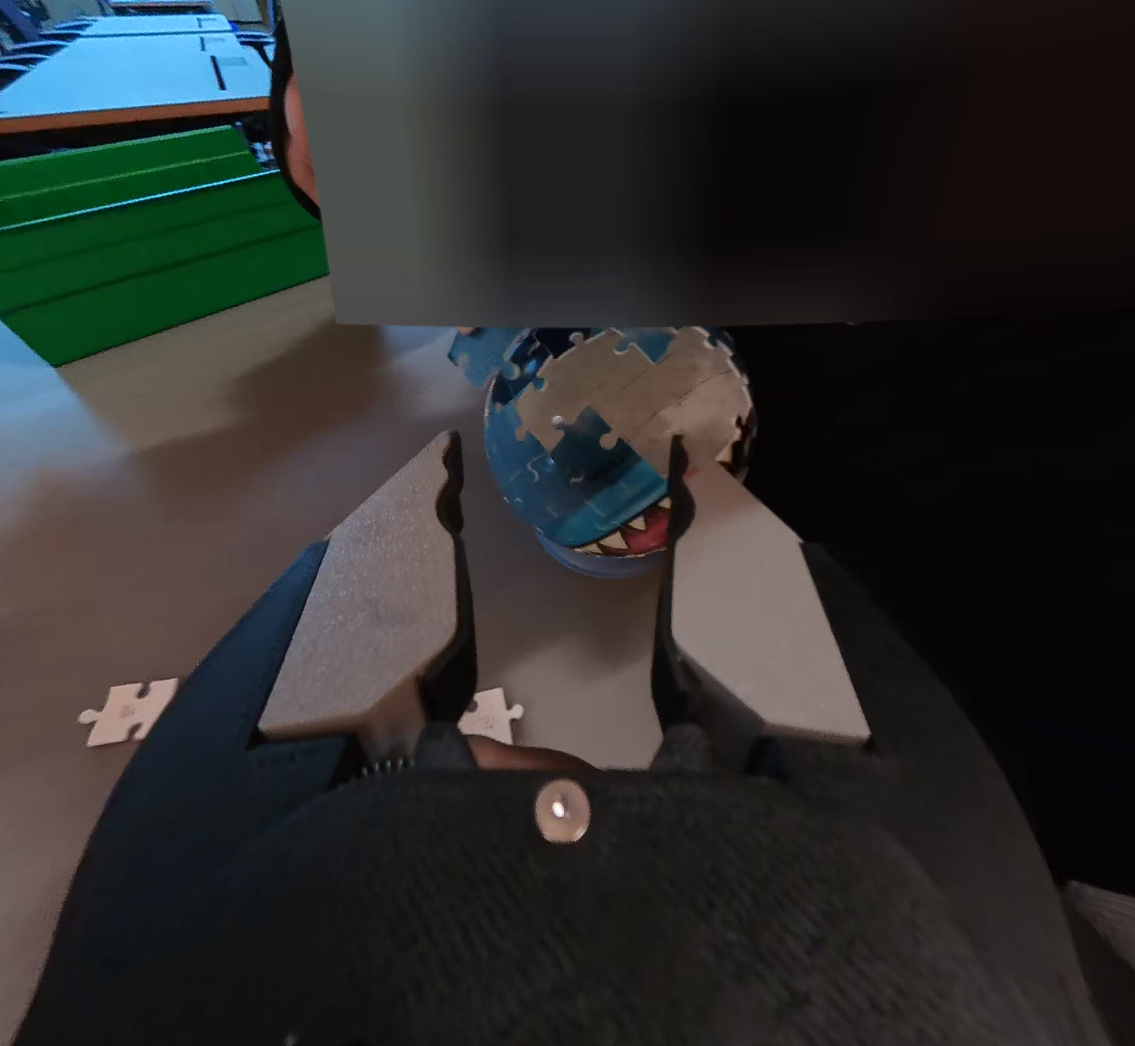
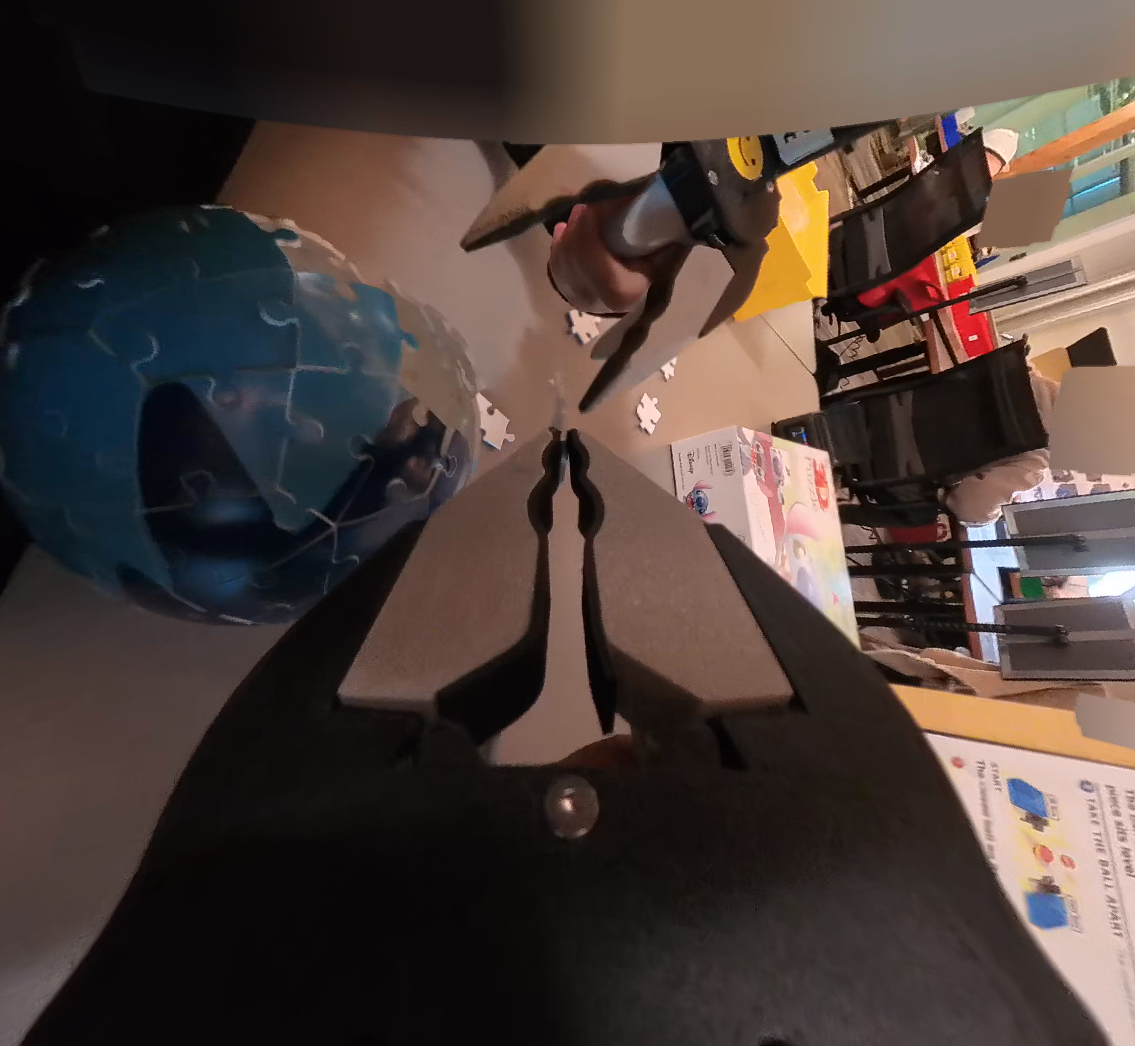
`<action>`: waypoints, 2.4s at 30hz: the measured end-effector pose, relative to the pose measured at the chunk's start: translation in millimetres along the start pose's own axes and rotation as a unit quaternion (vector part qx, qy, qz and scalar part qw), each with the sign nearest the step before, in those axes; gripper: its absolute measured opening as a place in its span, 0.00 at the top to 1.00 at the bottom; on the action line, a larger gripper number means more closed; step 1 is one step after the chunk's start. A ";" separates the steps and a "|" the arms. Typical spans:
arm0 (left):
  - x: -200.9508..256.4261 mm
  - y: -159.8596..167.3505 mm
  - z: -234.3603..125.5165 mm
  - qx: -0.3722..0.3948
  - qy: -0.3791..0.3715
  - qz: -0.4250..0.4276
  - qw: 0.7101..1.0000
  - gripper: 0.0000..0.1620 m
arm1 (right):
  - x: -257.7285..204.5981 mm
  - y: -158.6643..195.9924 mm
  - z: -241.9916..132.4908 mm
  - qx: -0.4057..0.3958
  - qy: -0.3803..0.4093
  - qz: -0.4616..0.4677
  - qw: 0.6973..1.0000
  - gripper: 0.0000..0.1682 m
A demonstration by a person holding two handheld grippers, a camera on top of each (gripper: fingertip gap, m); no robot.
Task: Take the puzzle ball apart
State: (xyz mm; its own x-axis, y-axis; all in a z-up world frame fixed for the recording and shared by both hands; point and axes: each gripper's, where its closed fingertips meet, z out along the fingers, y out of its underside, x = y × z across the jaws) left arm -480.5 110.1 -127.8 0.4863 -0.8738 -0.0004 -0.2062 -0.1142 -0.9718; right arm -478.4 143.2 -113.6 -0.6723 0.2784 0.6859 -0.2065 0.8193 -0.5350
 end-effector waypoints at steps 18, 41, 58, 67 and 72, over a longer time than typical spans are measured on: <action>-57.8 -33.0 -3.5 -0.010 -0.227 0.006 0.974 0.84 | 47.9 5.3 12.6 0.149 -0.079 0.570 0.804 1.00; -36.0 -54.9 -10.2 0.066 -0.255 -0.202 0.943 1.00 | 32.8 -6.4 -27.7 0.210 -0.049 0.593 0.776 0.95; -45.5 -46.0 -5.1 0.072 -0.258 -0.211 0.940 1.00 | 48.4 -5.2 -14.4 0.164 -0.001 0.527 0.834 1.00; -44.7 -54.5 -7.9 0.093 -0.255 -0.161 0.949 1.00 | 46.3 -12.3 -18.0 0.203 -0.017 0.528 0.825 0.97; -47.3 -56.1 -5.6 0.110 -0.239 -0.161 0.951 1.00 | 49.0 -8.0 -14.5 0.192 -0.005 0.516 0.835 1.00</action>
State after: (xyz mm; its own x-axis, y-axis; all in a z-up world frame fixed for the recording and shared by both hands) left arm -496.7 155.1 -71.9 0.8356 -0.4891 0.2501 0.1769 -0.1915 -0.9654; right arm -499.4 157.5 -68.6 -0.6388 0.7305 -0.2415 0.2746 -0.0767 -0.9585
